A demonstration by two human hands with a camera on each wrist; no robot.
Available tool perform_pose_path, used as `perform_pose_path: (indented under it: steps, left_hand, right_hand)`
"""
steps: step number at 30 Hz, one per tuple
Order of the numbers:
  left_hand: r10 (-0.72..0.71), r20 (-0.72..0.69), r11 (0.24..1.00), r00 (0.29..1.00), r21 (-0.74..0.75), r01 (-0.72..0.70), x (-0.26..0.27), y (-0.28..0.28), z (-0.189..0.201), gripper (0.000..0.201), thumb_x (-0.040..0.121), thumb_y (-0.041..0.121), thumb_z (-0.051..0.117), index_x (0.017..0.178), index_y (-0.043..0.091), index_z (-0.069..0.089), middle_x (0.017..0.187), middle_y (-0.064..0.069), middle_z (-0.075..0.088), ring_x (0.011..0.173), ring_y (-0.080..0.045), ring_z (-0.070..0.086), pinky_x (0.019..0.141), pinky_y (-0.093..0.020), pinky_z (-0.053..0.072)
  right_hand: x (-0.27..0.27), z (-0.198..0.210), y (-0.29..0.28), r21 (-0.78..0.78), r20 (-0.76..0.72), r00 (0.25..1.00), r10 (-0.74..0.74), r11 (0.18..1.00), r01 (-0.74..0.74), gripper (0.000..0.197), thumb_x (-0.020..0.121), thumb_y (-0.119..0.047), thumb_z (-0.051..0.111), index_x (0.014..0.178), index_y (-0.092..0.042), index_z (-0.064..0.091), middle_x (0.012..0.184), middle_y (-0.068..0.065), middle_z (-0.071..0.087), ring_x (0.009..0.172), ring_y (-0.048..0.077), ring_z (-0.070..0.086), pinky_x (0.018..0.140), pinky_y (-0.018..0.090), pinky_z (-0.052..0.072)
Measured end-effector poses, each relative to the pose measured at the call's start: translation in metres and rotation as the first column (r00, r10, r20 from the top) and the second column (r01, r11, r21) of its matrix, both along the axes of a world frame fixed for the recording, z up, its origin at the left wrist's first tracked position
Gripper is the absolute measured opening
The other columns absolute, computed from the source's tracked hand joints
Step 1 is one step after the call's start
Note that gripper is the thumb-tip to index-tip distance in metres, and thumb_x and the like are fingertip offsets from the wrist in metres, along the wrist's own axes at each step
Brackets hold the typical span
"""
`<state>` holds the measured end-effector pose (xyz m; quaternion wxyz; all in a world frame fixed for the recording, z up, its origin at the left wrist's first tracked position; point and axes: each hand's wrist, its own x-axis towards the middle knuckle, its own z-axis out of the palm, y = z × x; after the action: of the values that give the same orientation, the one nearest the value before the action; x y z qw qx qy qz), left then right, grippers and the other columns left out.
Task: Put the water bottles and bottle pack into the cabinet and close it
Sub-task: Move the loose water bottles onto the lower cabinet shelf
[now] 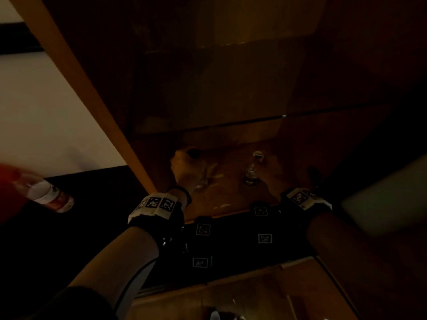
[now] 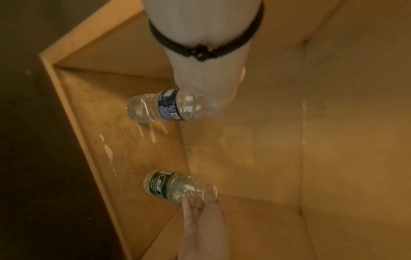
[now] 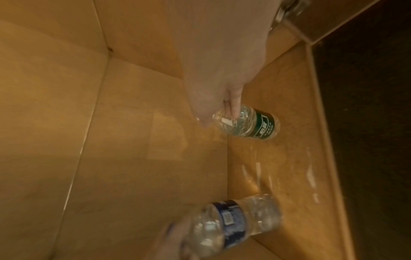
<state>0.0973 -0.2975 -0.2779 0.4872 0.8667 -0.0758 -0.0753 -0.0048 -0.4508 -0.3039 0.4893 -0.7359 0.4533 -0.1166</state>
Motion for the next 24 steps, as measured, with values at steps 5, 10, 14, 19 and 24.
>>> perform_pose_path:
  steps: [5, 10, 14, 19, 24]
  left_hand:
    - [0.037, 0.038, 0.999, 0.999, 0.02, -0.038, 0.01, -0.009, -0.011, 0.028, 0.092, 0.013, 0.056, 0.119, 0.016, 0.064, 0.095, -0.005, 0.067, 0.08, -0.016, 0.064, 0.057, -0.022, 0.045]
    - [0.018, 0.045, 1.0, 0.999, -0.004, -0.018, 0.024, -0.019, -0.015, 0.022, 0.094, 0.017, 0.054, 0.113, 0.014, 0.065, 0.09, 0.001, 0.06, 0.081, -0.013, 0.058, 0.066, -0.025, 0.045]
    - [-0.006, -0.003, 1.0, 1.0, -0.008, 0.006, 0.033, -0.021, -0.018, 0.034, 0.097, 0.018, 0.05, 0.065, 0.03, 0.049, 0.066, 0.012, 0.05, 0.05, 0.001, 0.051, 0.044, -0.012, 0.044]
    - [-0.038, 0.007, 0.999, 0.999, 0.037, 0.038, 0.035, -0.027, -0.017, 0.027, 0.096, 0.019, 0.051, 0.07, 0.026, 0.051, 0.067, 0.008, 0.048, 0.058, -0.006, 0.046, 0.051, -0.023, 0.04]
    - [-0.079, 0.025, 0.997, 0.997, 0.022, 0.078, 0.033, -0.024, -0.02, 0.029, 0.098, 0.016, 0.043, 0.074, 0.027, 0.053, 0.068, 0.005, 0.052, 0.061, -0.013, 0.054, 0.061, -0.031, 0.049]
  right_hand:
    - [0.021, -0.001, -0.012, 0.111, 0.045, 0.999, 0.022, 0.993, -0.027, 0.045, 0.096, -0.018, 0.051, 0.137, 0.001, 0.045, 0.138, 0.022, 0.049, 0.128, 0.037, 0.047, 0.105, 0.041, 0.039]
    - [0.035, -0.01, -0.021, 0.179, 0.058, 0.998, 0.003, 0.984, -0.013, 0.048, 0.095, -0.019, 0.054, 0.138, -0.002, 0.043, 0.142, 0.019, 0.045, 0.132, 0.037, 0.043, 0.109, 0.046, 0.038]
    - [0.039, -0.018, -0.022, 0.225, 0.061, 0.997, 0.046, 0.973, -0.059, 0.045, 0.096, -0.018, 0.052, 0.136, -0.002, 0.043, 0.14, 0.021, 0.047, 0.127, 0.037, 0.048, 0.106, 0.05, 0.041]
    - [0.032, -0.022, -0.029, 0.23, 0.097, 0.99, 0.103, 0.965, -0.123, 0.05, 0.097, -0.022, 0.05, 0.142, -0.005, 0.037, 0.146, 0.017, 0.041, 0.135, 0.033, 0.04, 0.111, 0.039, 0.038]
    - [0.029, -0.022, -0.03, 0.179, 0.06, 0.997, 0.048, 0.982, -0.058, 0.055, 0.096, -0.023, 0.05, 0.145, -0.006, 0.032, 0.15, 0.016, 0.035, 0.139, 0.033, 0.035, 0.114, 0.041, 0.033]
